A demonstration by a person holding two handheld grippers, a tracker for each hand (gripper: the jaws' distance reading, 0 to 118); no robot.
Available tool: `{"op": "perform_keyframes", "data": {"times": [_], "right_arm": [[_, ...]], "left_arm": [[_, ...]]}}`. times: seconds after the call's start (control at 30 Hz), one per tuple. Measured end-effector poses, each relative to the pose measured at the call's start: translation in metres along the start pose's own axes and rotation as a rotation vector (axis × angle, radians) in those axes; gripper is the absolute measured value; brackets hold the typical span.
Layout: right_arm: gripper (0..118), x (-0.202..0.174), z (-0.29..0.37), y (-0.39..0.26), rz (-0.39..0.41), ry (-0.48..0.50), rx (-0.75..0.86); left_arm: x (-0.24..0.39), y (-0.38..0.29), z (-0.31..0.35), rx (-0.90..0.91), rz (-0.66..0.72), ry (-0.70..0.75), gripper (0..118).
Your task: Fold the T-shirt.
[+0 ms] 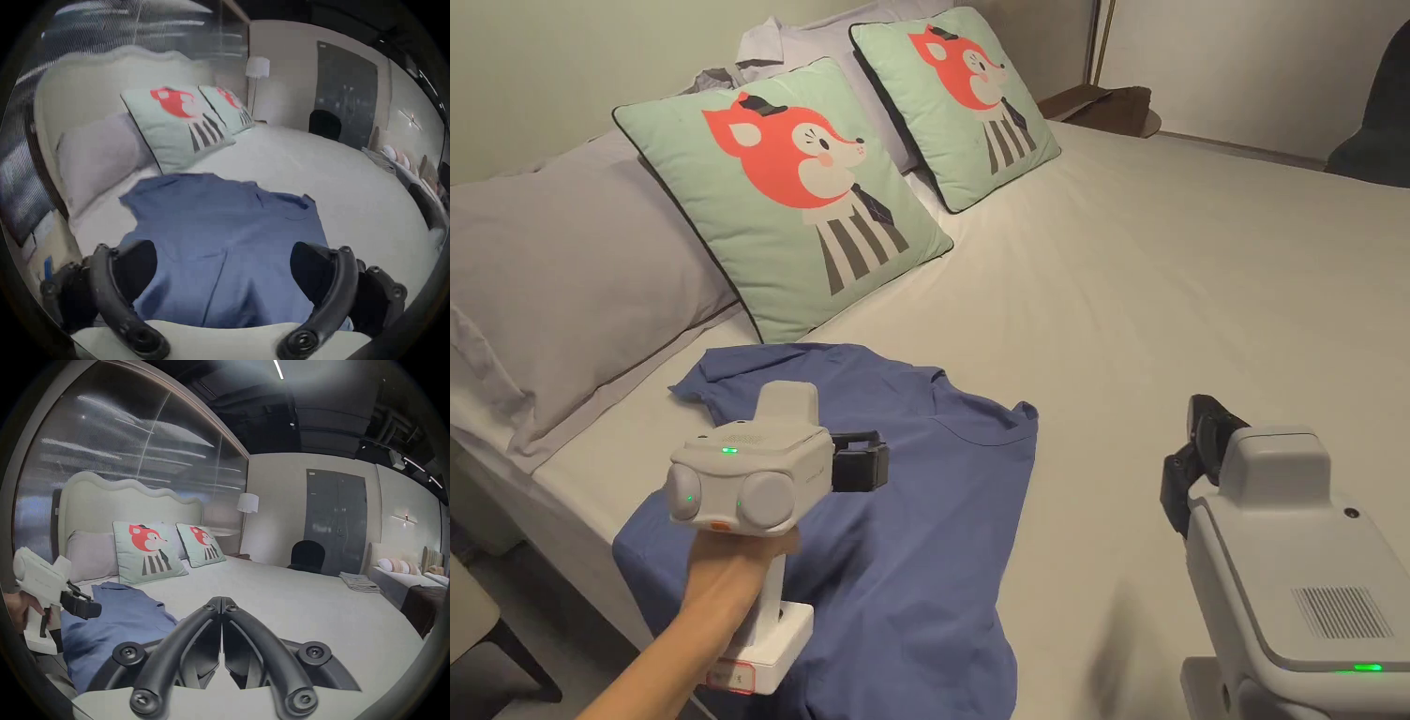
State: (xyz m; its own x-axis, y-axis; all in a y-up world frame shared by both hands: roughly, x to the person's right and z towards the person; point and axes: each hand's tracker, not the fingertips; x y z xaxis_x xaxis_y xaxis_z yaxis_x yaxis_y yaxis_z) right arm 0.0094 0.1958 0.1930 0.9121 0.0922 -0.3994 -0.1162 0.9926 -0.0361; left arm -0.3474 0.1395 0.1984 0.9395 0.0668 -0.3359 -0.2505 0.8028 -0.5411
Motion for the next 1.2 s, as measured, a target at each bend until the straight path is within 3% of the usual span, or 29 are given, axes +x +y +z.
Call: {"op": "perform_keyframes", "data": {"times": [0.2, 0.3, 0.33, 0.5, 0.63, 1.07, 1.2], "right_arm": [[0, 0.024, -0.001, -0.009, -0.001, -0.056, -0.027], [0, 0.035, -0.001, -0.012, -0.007, -0.079, -0.043], [0, 0.039, 0.000, -0.013, -0.009, -0.086, -0.048], [0, 0.049, 0.004, -0.016, -0.017, -0.109, -0.056], [0, 0.053, 0.010, -0.014, -0.029, -0.114, -0.046], [0, 0.074, 0.042, 0.003, -0.041, -0.138, 0.012], [0, 0.087, 0.054, 0.009, -0.041, -0.161, 0.035]], "left_arm": [[0.016, -0.011, -0.056, -0.250, -0.044, 0.045, 108], [0.028, -0.026, -0.063, -0.338, -0.082, 0.080, 102], [0.031, -0.030, -0.063, -0.351, -0.086, 0.073, 91], [0.046, -0.025, -0.021, -0.275, -0.087, 0.028, 60], [0.034, -0.026, -0.028, -0.257, -0.132, 0.042, 7], [0.042, 0.006, 0.017, -0.115, -0.136, -0.020, 5], [0.058, 0.031, 0.039, -0.035, -0.128, -0.122, 5]]}}
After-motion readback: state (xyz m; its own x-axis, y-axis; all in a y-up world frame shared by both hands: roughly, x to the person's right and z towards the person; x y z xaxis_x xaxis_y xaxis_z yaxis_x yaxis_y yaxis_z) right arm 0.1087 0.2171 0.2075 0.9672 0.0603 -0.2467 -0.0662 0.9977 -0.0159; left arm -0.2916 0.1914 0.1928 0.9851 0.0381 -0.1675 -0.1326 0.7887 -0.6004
